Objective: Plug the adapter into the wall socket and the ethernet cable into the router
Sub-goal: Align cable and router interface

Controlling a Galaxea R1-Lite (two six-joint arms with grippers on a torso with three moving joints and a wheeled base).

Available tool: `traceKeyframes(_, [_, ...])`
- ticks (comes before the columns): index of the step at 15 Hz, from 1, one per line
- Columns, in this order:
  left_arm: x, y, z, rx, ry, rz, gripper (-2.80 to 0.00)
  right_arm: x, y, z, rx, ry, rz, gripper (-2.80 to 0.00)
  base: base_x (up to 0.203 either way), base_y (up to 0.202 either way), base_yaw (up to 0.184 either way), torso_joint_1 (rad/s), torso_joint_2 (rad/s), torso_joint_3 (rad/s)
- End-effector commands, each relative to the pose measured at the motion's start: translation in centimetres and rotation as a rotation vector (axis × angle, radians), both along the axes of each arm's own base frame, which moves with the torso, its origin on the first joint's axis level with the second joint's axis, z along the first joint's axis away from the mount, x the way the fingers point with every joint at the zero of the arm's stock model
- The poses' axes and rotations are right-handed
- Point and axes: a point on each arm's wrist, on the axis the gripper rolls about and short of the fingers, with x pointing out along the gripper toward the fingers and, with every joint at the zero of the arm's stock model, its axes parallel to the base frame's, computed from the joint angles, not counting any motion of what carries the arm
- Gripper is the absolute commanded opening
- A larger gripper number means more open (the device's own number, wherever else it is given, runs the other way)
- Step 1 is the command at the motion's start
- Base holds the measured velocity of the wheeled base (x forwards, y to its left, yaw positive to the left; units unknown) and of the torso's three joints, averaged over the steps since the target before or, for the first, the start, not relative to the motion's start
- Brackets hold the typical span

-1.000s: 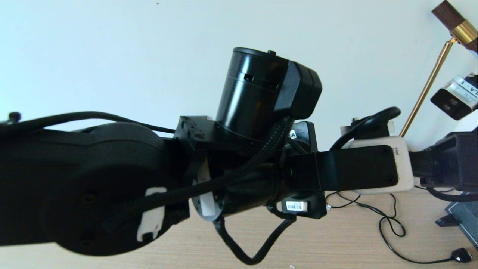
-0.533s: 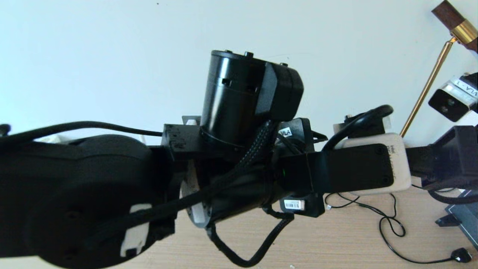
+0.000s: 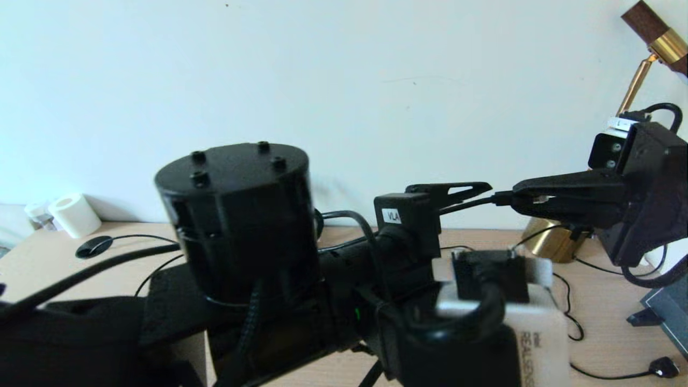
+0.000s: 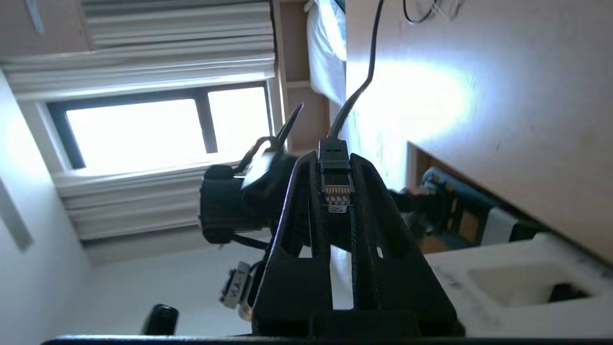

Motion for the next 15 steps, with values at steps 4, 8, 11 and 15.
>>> traceKeyframes(4, [1.0, 0.2, -1.1, -0.041, -0.164, -0.170, 0.00, 0.5, 0.2, -0.7, 0.003, 0.076, 0.046, -2.80, 0.000, 0.000, 0.000, 0.000, 0.00, 0.000])
traceKeyframes(8, [3.1, -0.5, -1.9, -0.084, -0.225, -0.222, 0.00, 0.1, 0.1, -0.5, 0.024, 0.109, 0.068, -2.80, 0.000, 0.000, 0.000, 0.000, 0.00, 0.000])
traceKeyframes(11, [3.9, -1.0, -2.2, -0.112, -0.279, -0.204, 0.00, -0.2, 0.1, -0.3, 0.030, 0.107, 0.078, -2.80, 0.000, 0.000, 0.000, 0.000, 0.00, 0.000])
traceKeyframes(15, [5.0, -1.8, -2.3, -0.115, -0.319, -0.188, 0.00, -0.6, 0.0, 0.0, 0.052, 0.134, 0.096, -2.80, 0.000, 0.000, 0.000, 0.000, 0.00, 0.000])
